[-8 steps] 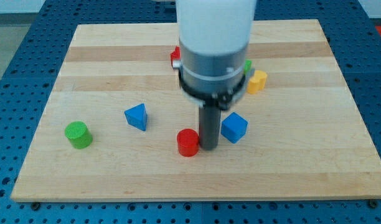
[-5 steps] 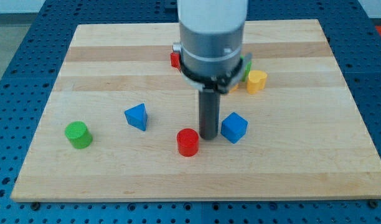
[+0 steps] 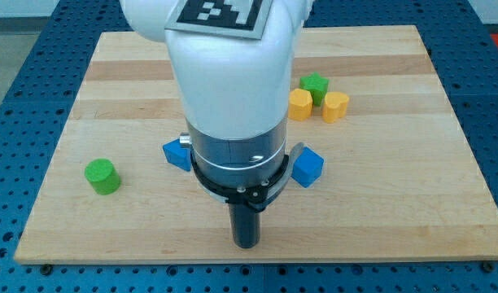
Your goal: Move the red circle below the red star
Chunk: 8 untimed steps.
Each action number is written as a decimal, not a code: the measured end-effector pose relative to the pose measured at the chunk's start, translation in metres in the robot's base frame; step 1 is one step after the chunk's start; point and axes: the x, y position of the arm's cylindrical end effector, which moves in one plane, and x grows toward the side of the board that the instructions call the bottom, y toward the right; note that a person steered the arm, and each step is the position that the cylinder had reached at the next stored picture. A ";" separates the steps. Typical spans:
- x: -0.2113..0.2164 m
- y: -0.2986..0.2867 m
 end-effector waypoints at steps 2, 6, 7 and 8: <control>-0.127 0.000; -0.230 0.000; -0.220 -0.006; -0.194 -0.043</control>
